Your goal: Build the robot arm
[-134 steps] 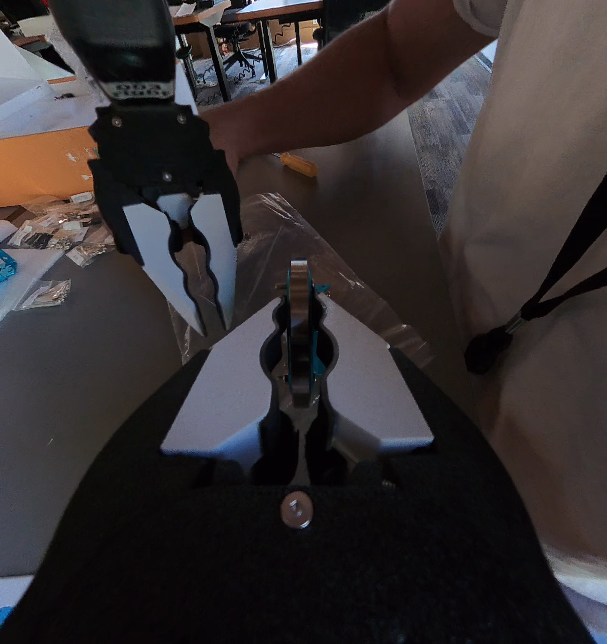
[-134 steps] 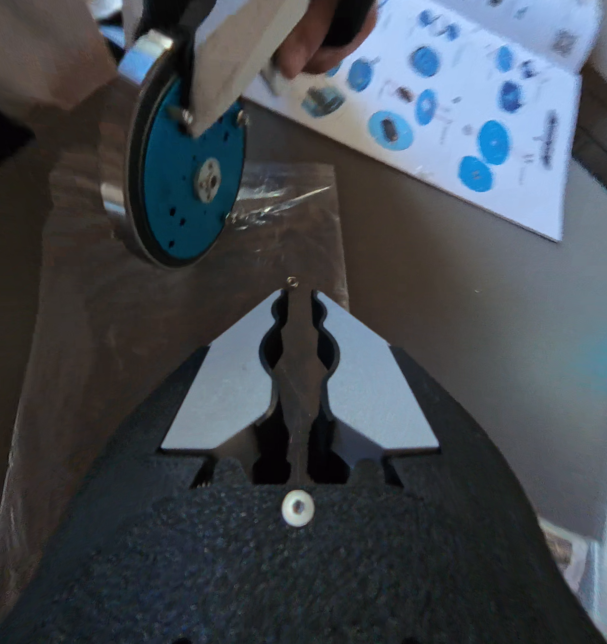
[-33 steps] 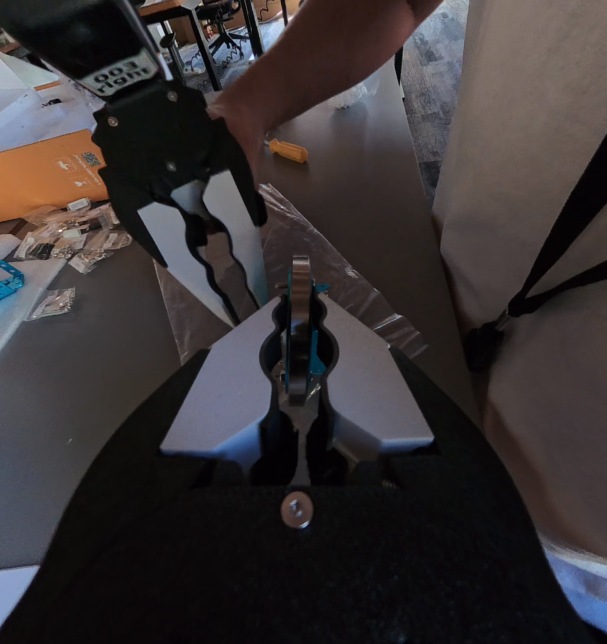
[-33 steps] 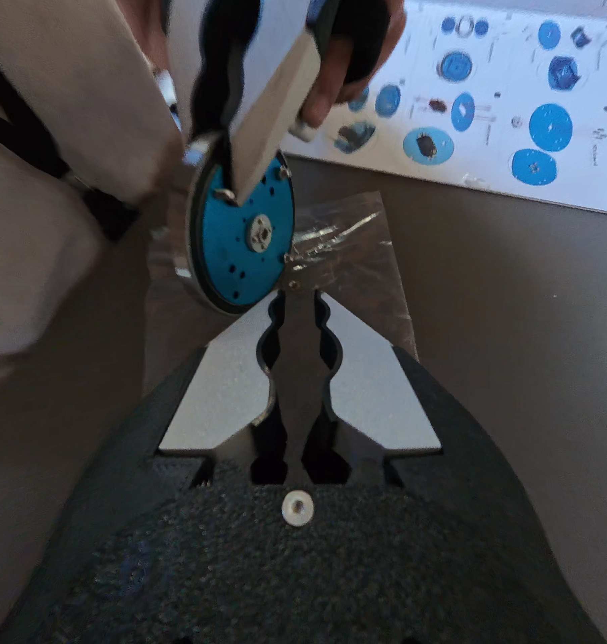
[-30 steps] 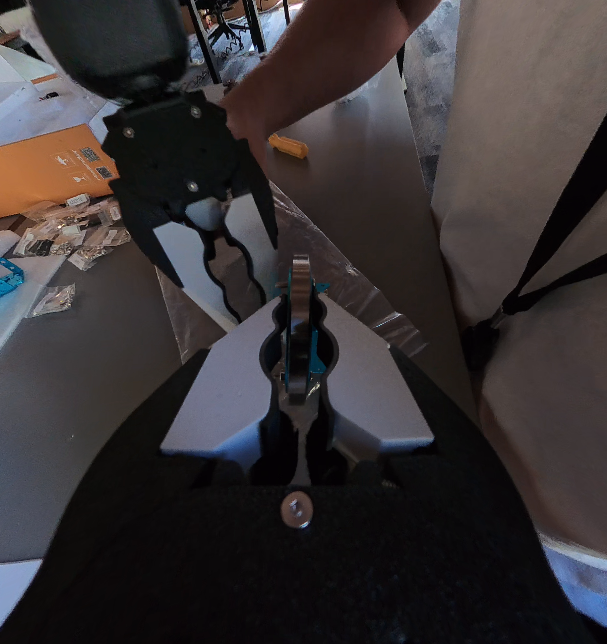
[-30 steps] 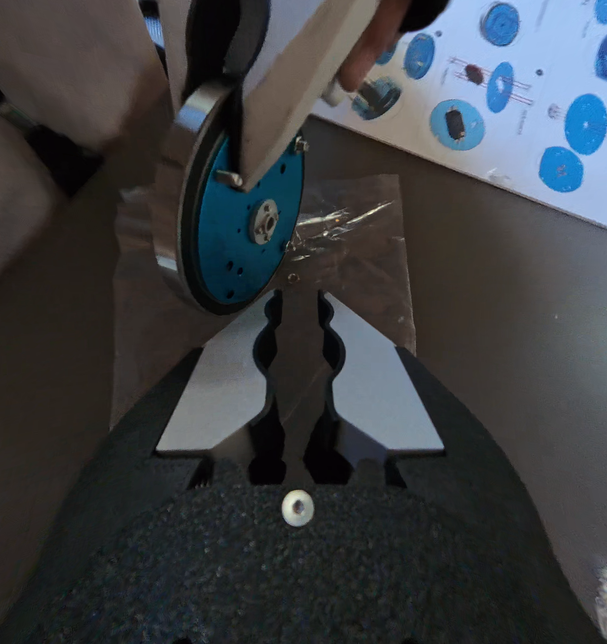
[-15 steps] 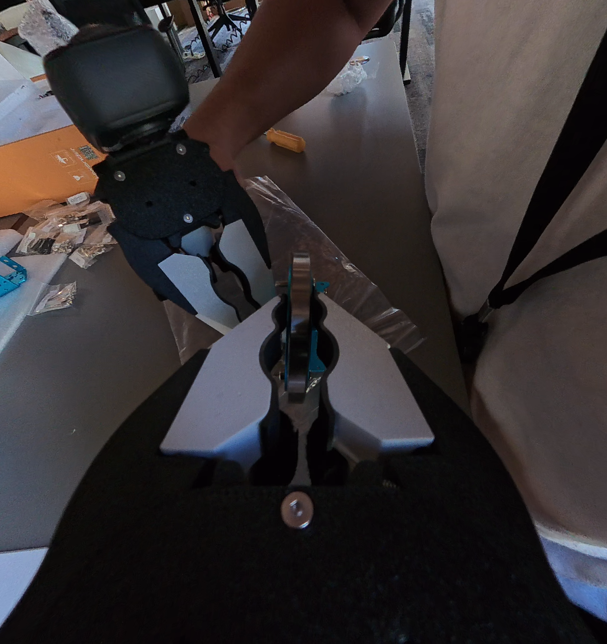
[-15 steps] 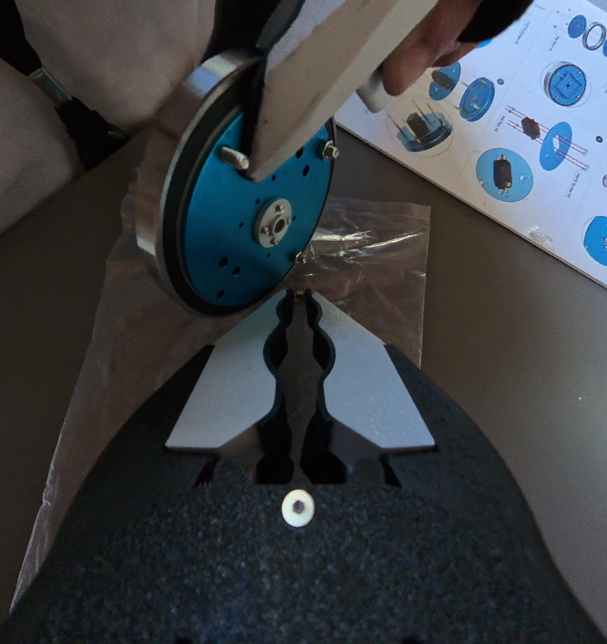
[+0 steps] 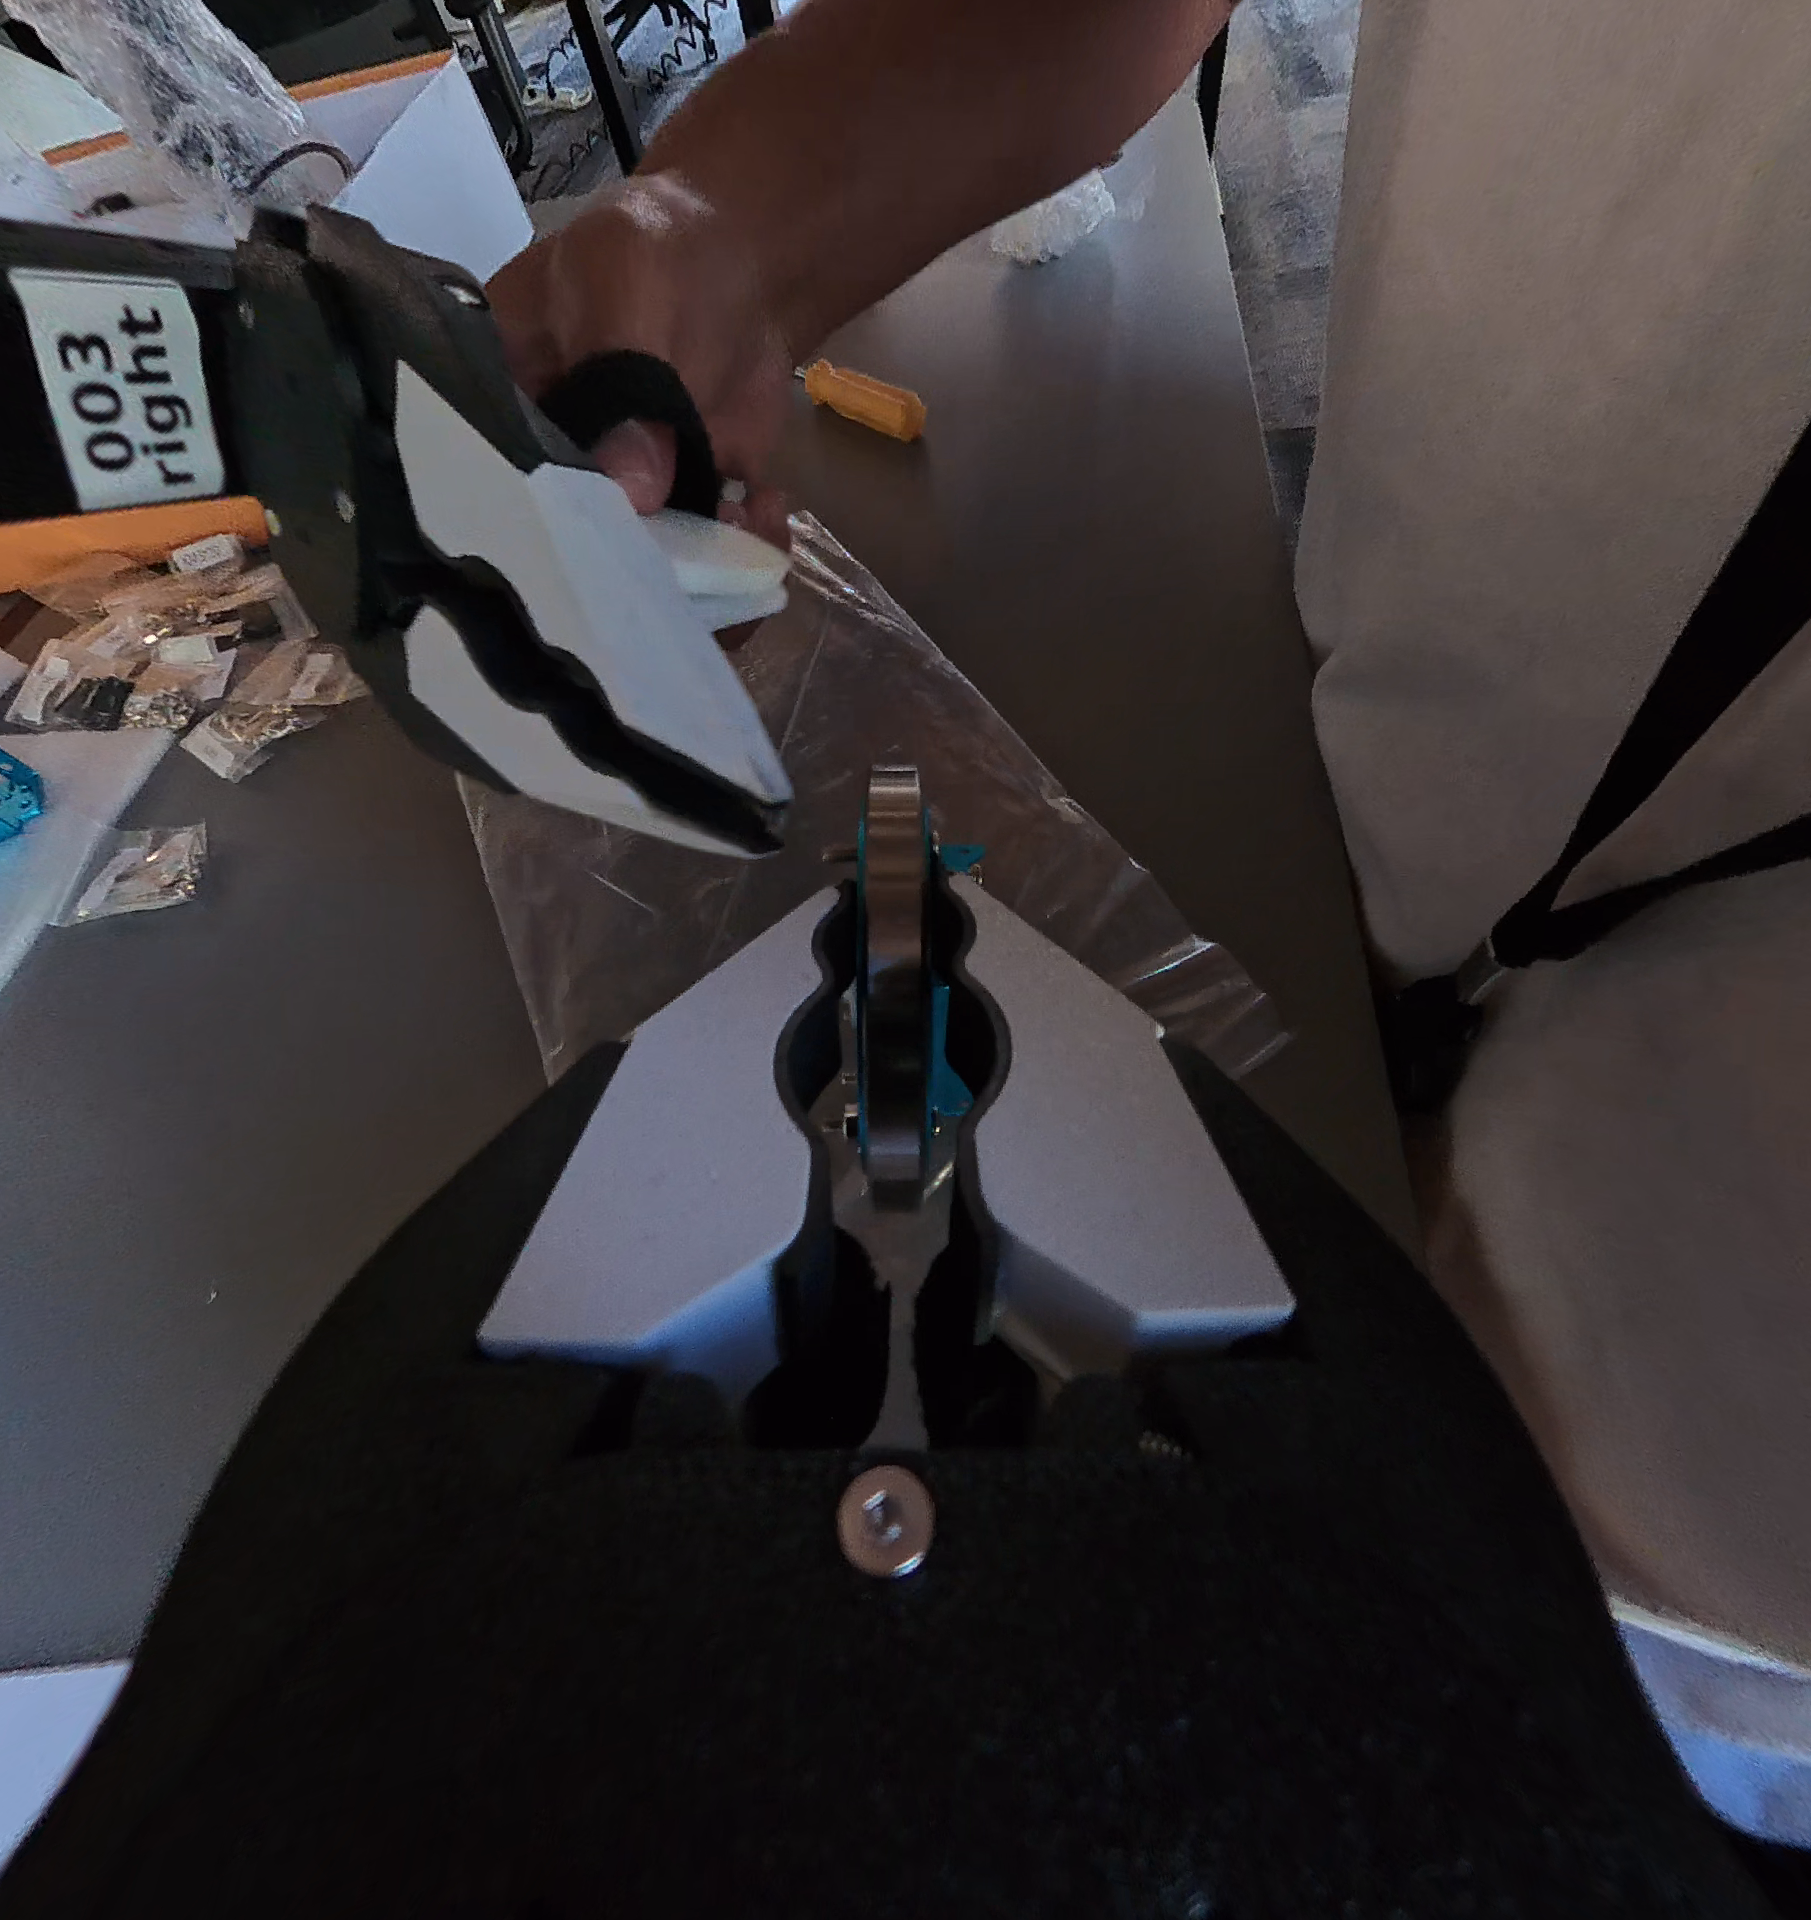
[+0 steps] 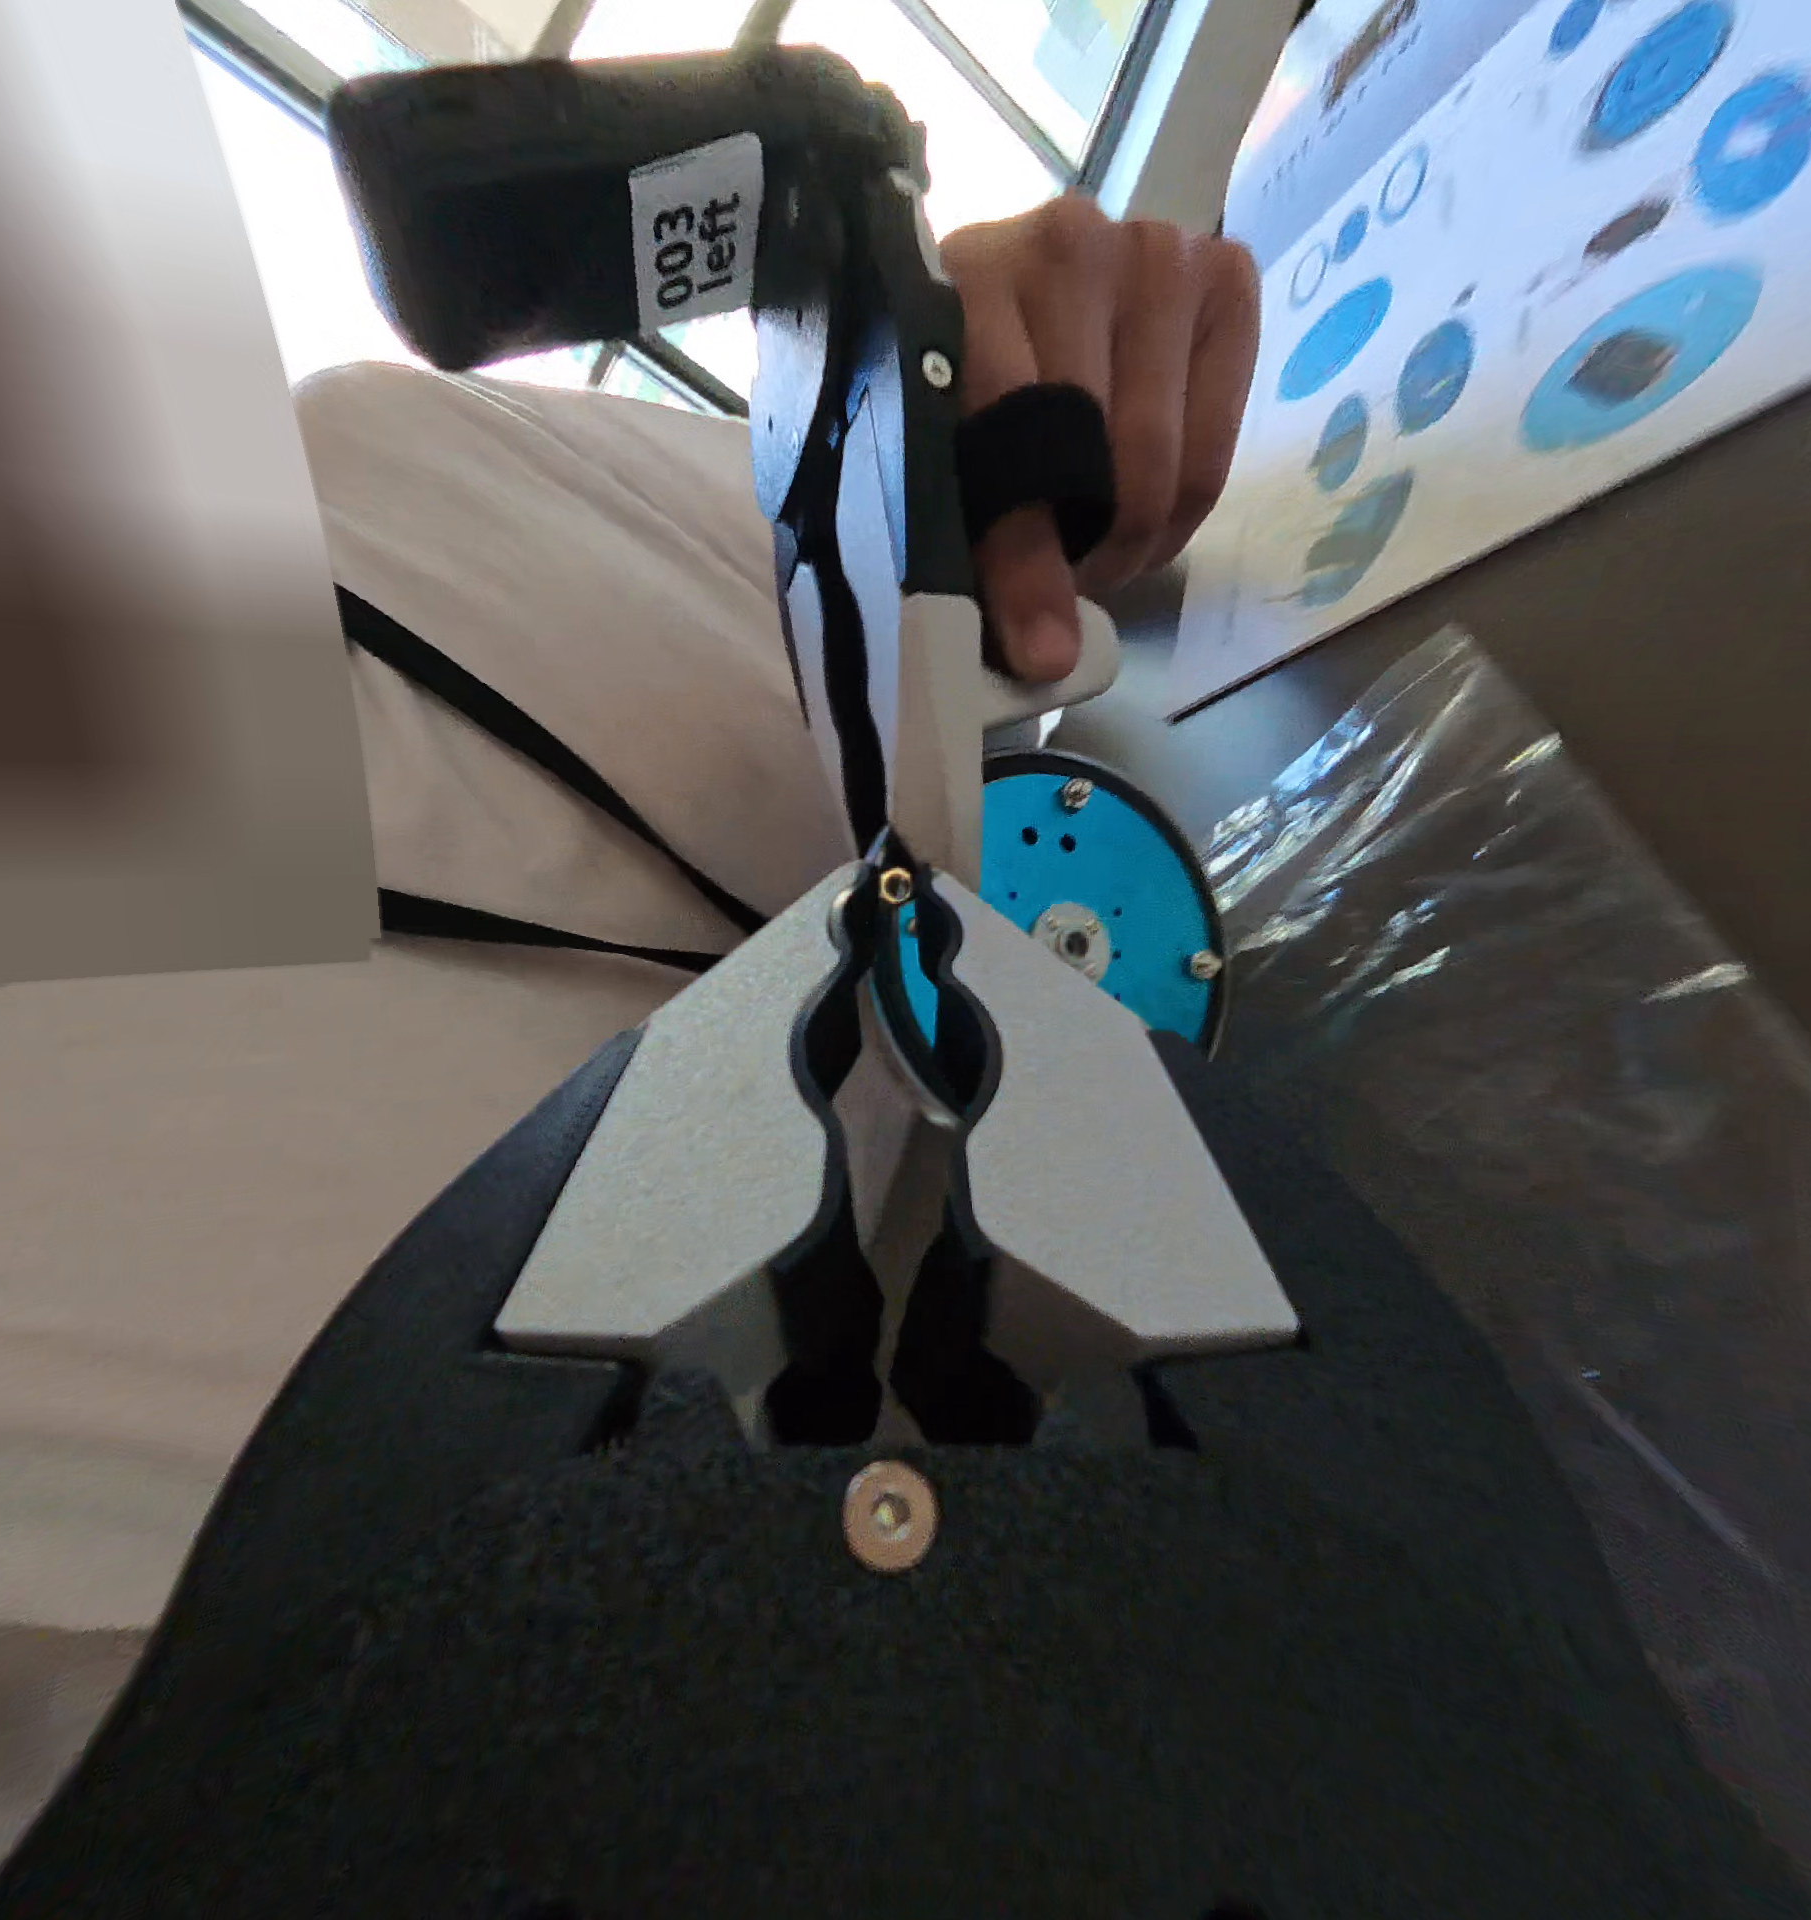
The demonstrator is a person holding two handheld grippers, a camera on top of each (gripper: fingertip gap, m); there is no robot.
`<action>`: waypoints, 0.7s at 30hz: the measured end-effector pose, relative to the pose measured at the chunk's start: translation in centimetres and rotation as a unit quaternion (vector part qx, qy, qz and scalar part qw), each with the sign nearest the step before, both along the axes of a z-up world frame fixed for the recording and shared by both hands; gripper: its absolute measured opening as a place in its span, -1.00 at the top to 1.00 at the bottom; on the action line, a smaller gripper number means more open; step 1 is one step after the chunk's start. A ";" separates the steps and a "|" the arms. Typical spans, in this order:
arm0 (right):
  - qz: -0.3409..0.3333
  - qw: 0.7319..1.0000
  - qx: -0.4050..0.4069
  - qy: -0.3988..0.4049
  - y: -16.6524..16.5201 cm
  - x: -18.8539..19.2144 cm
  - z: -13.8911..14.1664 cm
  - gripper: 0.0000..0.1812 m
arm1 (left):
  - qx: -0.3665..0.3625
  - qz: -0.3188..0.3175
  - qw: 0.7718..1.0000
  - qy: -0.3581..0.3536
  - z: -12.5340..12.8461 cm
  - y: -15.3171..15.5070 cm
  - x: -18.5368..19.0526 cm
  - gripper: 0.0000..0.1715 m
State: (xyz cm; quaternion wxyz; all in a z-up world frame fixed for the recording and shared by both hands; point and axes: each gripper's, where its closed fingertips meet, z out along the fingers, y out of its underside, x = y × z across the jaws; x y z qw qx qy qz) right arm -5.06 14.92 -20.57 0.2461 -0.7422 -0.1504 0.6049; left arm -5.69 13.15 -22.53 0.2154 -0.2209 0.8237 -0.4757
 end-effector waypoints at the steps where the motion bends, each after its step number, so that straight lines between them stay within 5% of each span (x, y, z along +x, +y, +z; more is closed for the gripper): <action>1: 0.005 1.000 -0.019 -0.007 -0.3 -0.2 -0.3 0.94 | -0.001 0.000 1.000 0.001 0.0 0.0 0.1 0.86; 21: -0.010 0.993 -0.118 -0.010 -1.0 0.6 -1.3 0.94 | 0.008 -0.010 1.000 0.008 0.0 -0.6 0.8 0.86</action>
